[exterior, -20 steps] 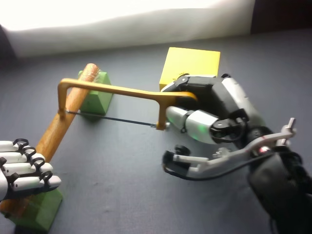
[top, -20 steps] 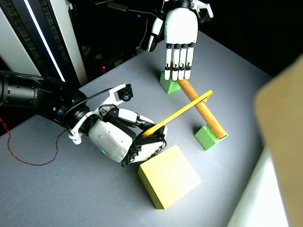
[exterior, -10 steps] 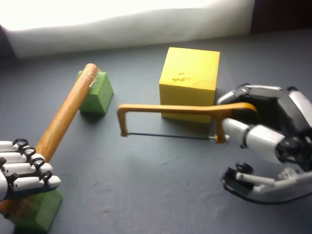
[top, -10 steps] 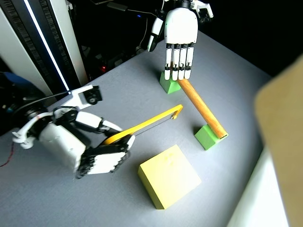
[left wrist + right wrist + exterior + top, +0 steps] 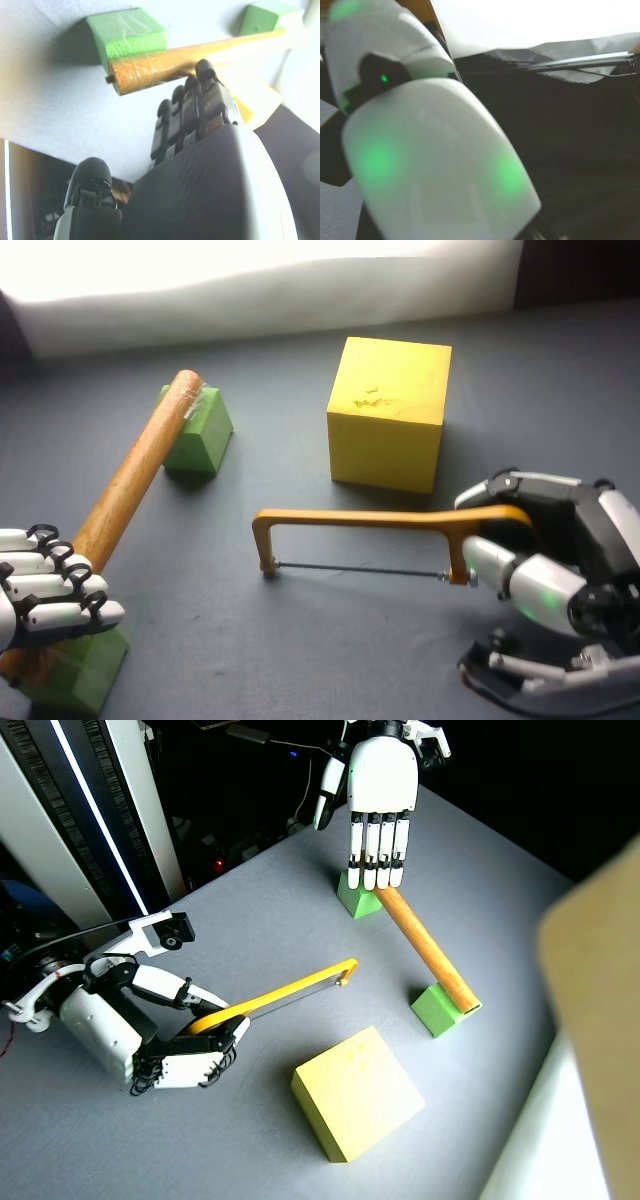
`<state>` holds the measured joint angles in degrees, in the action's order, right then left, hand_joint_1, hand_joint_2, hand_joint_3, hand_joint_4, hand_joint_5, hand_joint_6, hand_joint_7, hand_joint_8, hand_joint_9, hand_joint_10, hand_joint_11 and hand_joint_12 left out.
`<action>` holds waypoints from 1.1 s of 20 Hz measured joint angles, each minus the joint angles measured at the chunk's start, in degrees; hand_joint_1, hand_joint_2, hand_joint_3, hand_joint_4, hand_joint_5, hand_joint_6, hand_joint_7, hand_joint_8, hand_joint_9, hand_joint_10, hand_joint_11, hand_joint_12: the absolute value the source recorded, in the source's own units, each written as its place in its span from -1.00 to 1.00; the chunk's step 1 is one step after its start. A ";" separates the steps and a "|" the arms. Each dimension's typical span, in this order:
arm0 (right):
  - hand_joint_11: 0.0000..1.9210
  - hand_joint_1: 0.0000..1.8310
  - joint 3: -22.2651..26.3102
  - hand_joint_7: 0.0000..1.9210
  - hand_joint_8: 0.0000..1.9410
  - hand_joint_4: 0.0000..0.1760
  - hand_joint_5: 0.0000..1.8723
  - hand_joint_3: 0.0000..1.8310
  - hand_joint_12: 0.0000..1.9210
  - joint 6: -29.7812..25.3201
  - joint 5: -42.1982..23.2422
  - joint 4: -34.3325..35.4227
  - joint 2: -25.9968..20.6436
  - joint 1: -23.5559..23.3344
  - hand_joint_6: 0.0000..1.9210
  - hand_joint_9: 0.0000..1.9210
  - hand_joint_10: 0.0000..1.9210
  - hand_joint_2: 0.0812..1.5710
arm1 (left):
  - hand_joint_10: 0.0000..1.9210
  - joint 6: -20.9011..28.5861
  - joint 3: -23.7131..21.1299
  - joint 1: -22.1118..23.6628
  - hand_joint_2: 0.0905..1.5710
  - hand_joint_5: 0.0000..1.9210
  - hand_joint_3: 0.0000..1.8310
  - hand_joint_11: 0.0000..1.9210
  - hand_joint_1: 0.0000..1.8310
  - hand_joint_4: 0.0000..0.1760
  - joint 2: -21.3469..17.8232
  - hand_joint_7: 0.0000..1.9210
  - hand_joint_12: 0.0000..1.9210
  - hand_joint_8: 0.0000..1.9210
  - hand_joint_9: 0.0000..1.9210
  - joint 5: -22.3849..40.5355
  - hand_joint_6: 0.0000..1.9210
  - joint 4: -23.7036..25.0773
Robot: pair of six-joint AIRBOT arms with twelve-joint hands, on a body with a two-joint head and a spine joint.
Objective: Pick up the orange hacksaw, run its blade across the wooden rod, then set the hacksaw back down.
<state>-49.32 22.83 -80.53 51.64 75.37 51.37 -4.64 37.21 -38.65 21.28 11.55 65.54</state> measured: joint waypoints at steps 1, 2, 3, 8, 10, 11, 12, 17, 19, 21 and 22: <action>-0.23 0.36 -0.09 0.08 0.09 -1.00 -0.03 -1.00 0.51 -0.13 -0.15 0.02 0.11 0.59 0.00 0.00 0.02 0.40 | -1.00 0.00 -0.02 0.04 0.58 -0.90 -1.00 -1.00 -0.94 -1.00 0.00 -0.92 -0.71 -1.00 -0.93 0.02 -1.00 0.00; -0.25 0.35 -0.13 0.06 0.11 -1.00 -0.07 -1.00 0.54 -0.17 -0.31 0.04 0.13 1.29 0.06 -0.01 0.00 0.42 | -1.00 0.00 -0.02 0.04 0.57 -0.89 -1.00 -1.00 -0.92 -1.00 0.00 -0.91 -0.70 -1.00 -0.92 0.02 -1.00 -0.02; -0.29 0.34 -0.22 0.04 0.14 -1.00 -0.09 -1.00 0.59 -0.37 -1.03 0.22 0.39 1.88 0.10 -0.06 -0.01 0.43 | -1.00 0.02 -0.02 0.04 0.58 -0.91 -1.00 -1.00 -0.95 -1.00 0.00 -0.92 -0.74 -1.00 -0.93 0.02 -1.00 0.00; -0.55 0.05 -0.37 -0.23 -0.82 -1.00 -0.35 -1.00 0.49 -1.03 -2.12 -0.09 0.76 3.21 -0.37 -0.34 -0.49 0.47 | -1.00 0.00 -0.02 0.04 0.59 -0.94 -1.00 -1.00 -1.00 -1.00 0.00 -0.96 -0.78 -1.00 -0.96 0.02 -1.00 0.00; -0.68 -0.04 -0.37 -0.27 -0.98 -1.00 -0.34 -1.00 0.34 -1.29 -2.38 -1.88 0.63 3.50 -0.90 -0.34 -0.84 0.40 | -1.00 0.00 -0.02 0.04 0.59 -0.95 -1.00 -1.00 -1.00 -1.00 0.00 -0.96 -0.77 -1.00 -0.96 0.00 -1.00 0.00; -0.77 -0.05 -0.37 -0.35 -1.00 -1.00 -0.39 -1.00 0.29 -1.68 -2.38 -3.08 0.44 3.65 -0.97 -0.40 -0.94 0.37 | -1.00 0.02 -0.02 0.04 0.59 -0.95 -1.00 -1.00 -1.00 -1.00 0.00 -0.96 -0.79 -1.00 -0.97 0.02 -1.00 -0.02; -0.82 -0.08 -0.37 -0.43 -1.00 -1.00 -0.44 -1.00 0.20 -2.03 -2.21 -4.31 0.20 3.80 -1.00 -0.46 -0.98 0.34 | -1.00 0.00 -0.02 0.04 0.59 -0.95 -1.00 -1.00 -1.00 -1.00 0.00 -0.96 -0.81 -1.00 -0.97 0.00 -1.00 0.00; -1.00 -0.43 -0.37 -0.89 -1.00 -1.00 -0.87 -1.00 -0.34 -2.19 1.33 -9.66 -2.64 0.68 -1.00 -0.87 -1.00 0.24 | -1.00 0.02 -0.02 0.04 0.58 -0.96 -1.00 -1.00 -1.00 -1.00 0.07 -0.97 -0.86 -1.00 -0.98 0.00 -1.00 0.00; -1.00 -0.55 -0.37 -0.98 -1.00 -0.90 -0.92 -1.00 -0.58 -1.86 2.64 -12.00 -3.72 -2.03 -1.00 -0.96 -1.00 0.21 | -1.00 0.02 -0.02 0.04 0.58 -0.95 -1.00 -1.00 -1.00 -1.00 0.07 -0.97 -0.84 -1.00 -0.98 0.02 -1.00 0.00; -1.00 -0.62 -0.15 -1.00 -1.00 -0.74 -0.94 -1.00 -0.73 -0.90 4.81 -13.94 -5.70 -5.62 -1.00 -1.00 -1.00 0.20 | -1.00 0.00 0.04 0.04 0.58 -0.94 -1.00 -1.00 -1.00 -1.00 0.07 -0.94 -0.78 -1.00 -0.95 0.35 -1.00 0.00; -1.00 -0.61 0.00 -1.00 -1.00 -0.71 -0.95 -1.00 -0.74 -0.50 5.53 -14.58 -6.58 -6.73 -1.00 -1.00 -1.00 0.19 | -1.00 0.02 0.17 0.04 0.57 -0.95 -1.00 -1.00 -1.00 -1.00 0.07 -0.96 -0.80 -1.00 -0.97 0.74 -1.00 0.00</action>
<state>-49.32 22.33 -75.00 37.06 68.79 44.64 -4.62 37.39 -38.61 21.34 12.29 65.54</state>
